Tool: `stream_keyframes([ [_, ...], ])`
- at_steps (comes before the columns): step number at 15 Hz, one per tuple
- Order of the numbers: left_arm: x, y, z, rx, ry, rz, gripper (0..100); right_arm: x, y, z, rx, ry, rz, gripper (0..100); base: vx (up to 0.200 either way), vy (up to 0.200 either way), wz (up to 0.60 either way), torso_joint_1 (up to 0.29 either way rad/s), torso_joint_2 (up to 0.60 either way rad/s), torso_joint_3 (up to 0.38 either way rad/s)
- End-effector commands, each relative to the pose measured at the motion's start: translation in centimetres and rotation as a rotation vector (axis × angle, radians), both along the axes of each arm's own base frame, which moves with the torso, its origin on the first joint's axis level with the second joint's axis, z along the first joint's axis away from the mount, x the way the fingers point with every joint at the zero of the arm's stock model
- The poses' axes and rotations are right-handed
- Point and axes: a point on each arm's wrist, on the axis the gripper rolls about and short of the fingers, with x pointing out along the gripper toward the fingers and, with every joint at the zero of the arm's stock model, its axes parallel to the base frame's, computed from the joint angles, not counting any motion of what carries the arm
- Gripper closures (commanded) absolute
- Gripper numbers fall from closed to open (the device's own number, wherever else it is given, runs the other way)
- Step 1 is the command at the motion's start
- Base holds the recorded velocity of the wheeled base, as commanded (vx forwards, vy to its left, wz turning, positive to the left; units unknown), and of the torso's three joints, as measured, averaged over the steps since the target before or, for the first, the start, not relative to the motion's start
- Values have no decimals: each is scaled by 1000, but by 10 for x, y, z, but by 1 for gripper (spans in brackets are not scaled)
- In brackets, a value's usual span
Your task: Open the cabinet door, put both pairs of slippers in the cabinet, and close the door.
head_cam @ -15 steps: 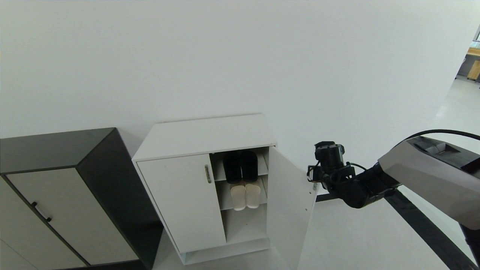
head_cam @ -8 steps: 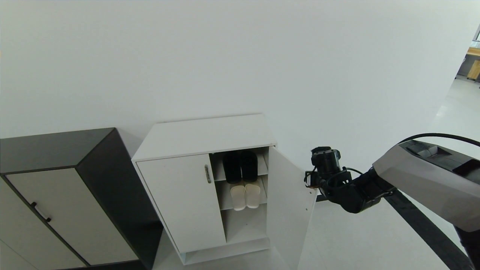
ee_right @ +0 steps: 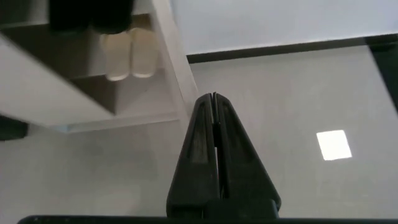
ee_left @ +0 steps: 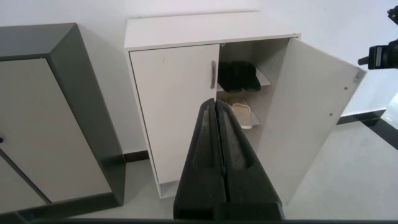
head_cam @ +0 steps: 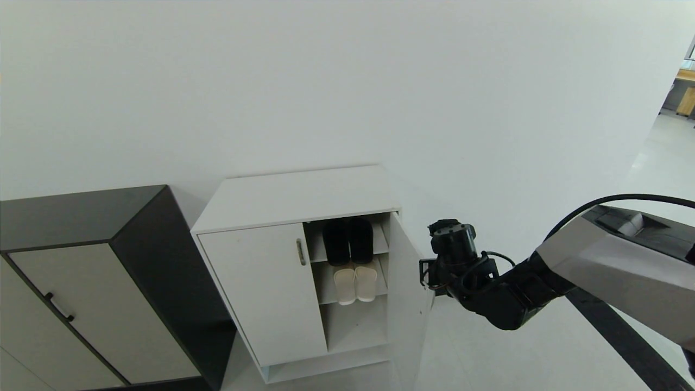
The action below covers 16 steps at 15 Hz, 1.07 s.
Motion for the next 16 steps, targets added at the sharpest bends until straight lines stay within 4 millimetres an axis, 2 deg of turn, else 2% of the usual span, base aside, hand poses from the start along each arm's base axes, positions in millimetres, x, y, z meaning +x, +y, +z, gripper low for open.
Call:
stream_keyframes([
  [1,0,0,0,0,0,0,100,-13,5,18,23,-25,28,100,0,0,0,0,0,0],
  [9,0,0,0,0,0,0,100,-29,3,11,-5,-41,133,100,0,0,0,0,0,0],
  [16,0,0,0,0,0,0,100,-34,7,8,-7,-38,152,100,0,0,600,2,2,5],
])
